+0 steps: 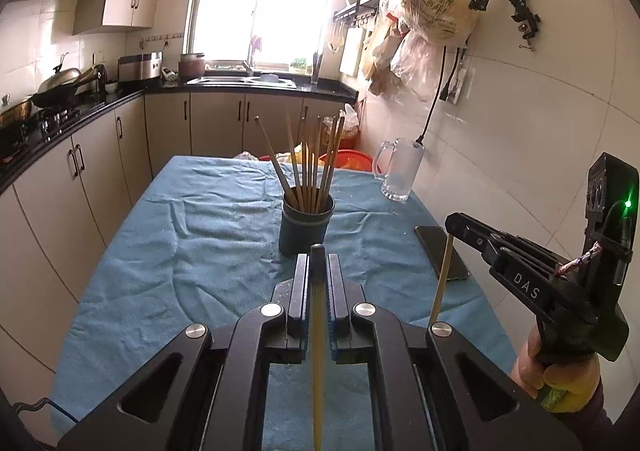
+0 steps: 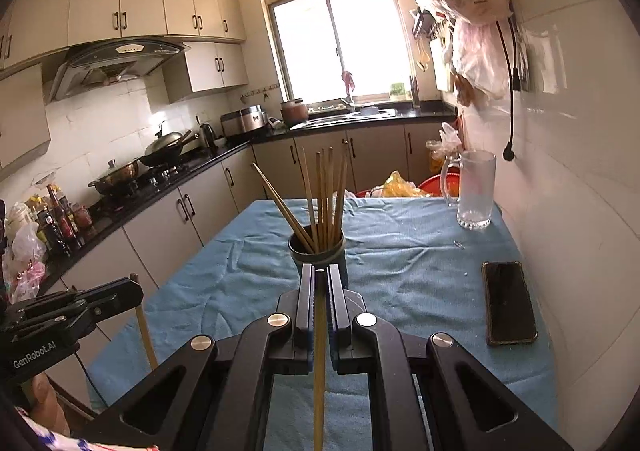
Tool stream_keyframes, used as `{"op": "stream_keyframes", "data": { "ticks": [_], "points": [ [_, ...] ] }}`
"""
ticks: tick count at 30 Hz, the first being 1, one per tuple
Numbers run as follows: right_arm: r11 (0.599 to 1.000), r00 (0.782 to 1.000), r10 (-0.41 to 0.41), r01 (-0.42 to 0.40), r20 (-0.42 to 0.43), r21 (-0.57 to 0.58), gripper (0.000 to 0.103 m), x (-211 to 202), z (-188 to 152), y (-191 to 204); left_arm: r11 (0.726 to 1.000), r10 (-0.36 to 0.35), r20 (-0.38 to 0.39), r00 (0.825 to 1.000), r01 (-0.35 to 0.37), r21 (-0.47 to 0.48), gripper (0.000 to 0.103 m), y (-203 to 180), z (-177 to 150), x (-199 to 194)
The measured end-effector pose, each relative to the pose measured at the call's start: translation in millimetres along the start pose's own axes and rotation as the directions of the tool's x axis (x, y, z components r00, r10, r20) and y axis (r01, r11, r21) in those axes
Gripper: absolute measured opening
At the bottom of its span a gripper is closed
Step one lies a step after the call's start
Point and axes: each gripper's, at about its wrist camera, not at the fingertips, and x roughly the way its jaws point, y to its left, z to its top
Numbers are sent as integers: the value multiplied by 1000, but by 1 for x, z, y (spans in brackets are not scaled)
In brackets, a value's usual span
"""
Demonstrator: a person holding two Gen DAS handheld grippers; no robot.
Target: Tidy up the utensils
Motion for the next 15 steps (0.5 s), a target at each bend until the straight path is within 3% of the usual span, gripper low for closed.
{"op": "stream_keyframes", "data": {
  "ticks": [15],
  "points": [
    [1000,1000,13,-12,29,-15,5,-4,11,2,1000,13,36,999,-14,18,7,0,14,-6]
  ]
}}
